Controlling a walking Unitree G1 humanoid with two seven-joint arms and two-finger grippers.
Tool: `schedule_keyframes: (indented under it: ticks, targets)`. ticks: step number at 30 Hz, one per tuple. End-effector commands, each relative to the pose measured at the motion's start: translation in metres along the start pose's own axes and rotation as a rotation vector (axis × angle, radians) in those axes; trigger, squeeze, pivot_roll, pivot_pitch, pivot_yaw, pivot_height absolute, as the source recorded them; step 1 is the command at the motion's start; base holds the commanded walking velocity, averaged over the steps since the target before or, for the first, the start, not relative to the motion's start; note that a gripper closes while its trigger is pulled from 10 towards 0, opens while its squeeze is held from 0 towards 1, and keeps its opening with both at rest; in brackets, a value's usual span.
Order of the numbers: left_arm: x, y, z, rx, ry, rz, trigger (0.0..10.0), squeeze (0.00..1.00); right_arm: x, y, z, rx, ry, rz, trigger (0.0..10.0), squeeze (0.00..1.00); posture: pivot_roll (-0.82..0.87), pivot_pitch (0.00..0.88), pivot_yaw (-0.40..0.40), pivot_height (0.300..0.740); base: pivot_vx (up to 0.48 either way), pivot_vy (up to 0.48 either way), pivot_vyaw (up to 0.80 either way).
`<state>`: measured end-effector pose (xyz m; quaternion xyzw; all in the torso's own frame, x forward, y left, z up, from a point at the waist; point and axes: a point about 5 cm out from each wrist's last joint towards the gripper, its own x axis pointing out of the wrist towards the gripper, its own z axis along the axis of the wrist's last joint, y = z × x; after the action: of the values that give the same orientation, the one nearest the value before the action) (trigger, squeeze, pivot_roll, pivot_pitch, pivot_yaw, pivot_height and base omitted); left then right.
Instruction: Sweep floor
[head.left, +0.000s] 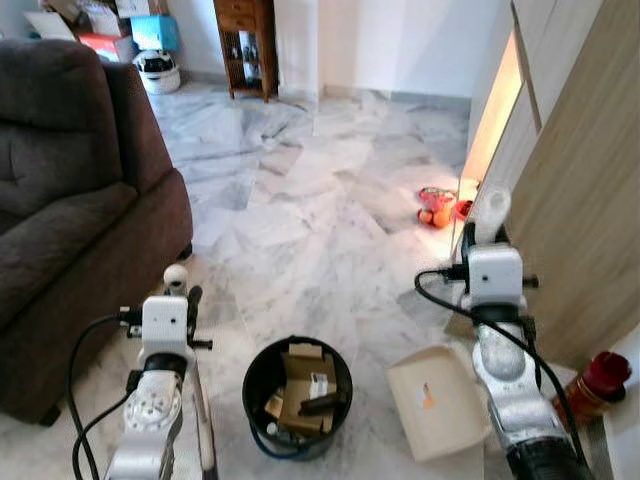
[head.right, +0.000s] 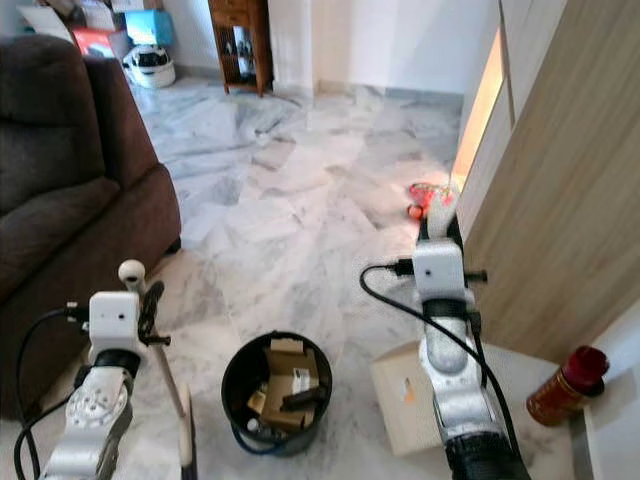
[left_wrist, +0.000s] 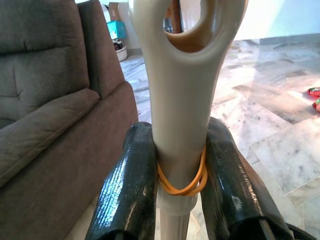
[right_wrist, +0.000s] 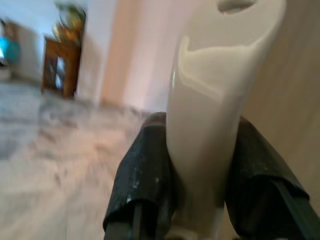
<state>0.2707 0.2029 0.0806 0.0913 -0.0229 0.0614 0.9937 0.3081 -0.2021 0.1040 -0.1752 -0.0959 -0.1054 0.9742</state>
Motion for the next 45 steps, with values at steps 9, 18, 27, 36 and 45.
schedule_keyframes:
  ticks: [9,18,27,36,45]
  targets:
    - [0.001,0.006,0.008,-0.003,-0.058,-0.001,10.0,0.00,-0.001,-0.006,-0.013,0.032,0.018,-0.040,10.0,0.00,0.14,0.000,0.029,0.740,0.000,0.000,0.00]
    - [-0.002,0.006,0.007,-0.009,-0.063,0.001,10.0,0.00,-0.006,-0.002,-0.025,0.092,0.075,-0.019,10.0,0.00,0.14,0.000,0.026,0.740,0.000,0.000,0.00]
    - [-0.003,0.006,0.008,-0.015,-0.074,0.001,10.0,0.00,-0.009,-0.001,-0.032,0.107,0.093,-0.011,10.0,0.00,0.15,0.000,0.023,0.740,0.000,0.000,0.00]
    - [-0.004,0.005,0.009,-0.018,-0.076,-0.001,10.0,0.00,-0.011,0.000,-0.034,0.115,0.099,-0.003,10.0,0.00,0.15,0.000,0.024,0.740,-0.215,0.000,0.00]
    - [-0.003,0.004,0.010,-0.022,-0.083,-0.002,10.0,0.00,-0.011,0.003,-0.036,0.126,0.107,0.016,10.0,0.00,0.15,0.000,0.021,0.740,-0.290,0.000,0.00]
